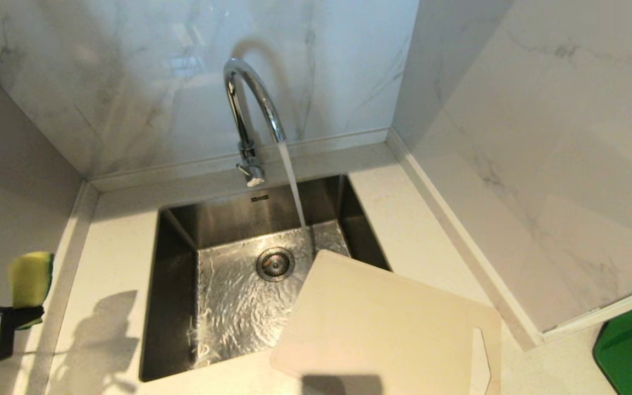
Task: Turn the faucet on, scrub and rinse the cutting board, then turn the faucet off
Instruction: Put down the cleaning cloth
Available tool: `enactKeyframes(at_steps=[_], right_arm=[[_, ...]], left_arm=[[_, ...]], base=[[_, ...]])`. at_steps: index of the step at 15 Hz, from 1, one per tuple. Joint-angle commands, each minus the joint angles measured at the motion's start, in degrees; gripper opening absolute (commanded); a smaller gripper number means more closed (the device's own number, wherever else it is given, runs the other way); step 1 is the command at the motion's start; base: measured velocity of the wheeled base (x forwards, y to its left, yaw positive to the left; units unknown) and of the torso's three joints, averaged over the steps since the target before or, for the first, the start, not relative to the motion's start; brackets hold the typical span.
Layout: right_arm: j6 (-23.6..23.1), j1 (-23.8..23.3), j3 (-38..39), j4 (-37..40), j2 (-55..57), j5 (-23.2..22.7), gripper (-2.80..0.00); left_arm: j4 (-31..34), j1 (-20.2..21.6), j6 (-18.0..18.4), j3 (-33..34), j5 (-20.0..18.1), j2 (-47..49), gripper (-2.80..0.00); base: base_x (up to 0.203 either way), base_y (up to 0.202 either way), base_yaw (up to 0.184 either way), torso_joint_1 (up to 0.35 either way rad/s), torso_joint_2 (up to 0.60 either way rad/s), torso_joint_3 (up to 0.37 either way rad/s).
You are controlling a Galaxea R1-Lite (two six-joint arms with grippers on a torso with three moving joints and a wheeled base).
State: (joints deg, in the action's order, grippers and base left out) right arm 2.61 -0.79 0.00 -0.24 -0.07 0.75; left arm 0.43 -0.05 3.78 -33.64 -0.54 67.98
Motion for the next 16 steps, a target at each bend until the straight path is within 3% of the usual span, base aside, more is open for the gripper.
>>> enactKeyframes(at_steps=[1,6,9,15,16], right_arm=[[0.03,-0.07,0.0,-0.02,-0.01,-0.02,-2.8],[0.03,0.0,0.0,-0.02,-0.01,0.03,-2.8],[0.03,0.0,0.0,-0.02,-0.01,-0.05,-2.8],[0.03,0.0,0.0,-0.02,-0.01,0.04,-2.8],[0.03,0.0,0.0,-0.02,-0.01,-0.03,-2.8]], left_arm=[[-2.38,0.58,-1.97,-4.58,1.5,17.78,-2.8],[-8.28,4.24,-4.27,-14.45,2.87,35.82,-2.8],[-8.04,7.2,-4.49,-20.18,2.93,39.25,-2.8],[-7.9,9.01,-3.35,-21.83,-0.52,44.0,-2.8],[-7.9,9.01,-3.05,-21.75,-0.52,44.07,0.0]], base=[[0.0,0.0,0.0,0.0,0.0,0.0],[0.0,0.0,0.0,0.0,0.0,0.0],[0.0,0.0,0.0,0.0,0.0,0.0],[0.0,0.0,0.0,0.0,0.0,0.0],[0.0,0.0,0.0,0.0,0.0,0.0]])
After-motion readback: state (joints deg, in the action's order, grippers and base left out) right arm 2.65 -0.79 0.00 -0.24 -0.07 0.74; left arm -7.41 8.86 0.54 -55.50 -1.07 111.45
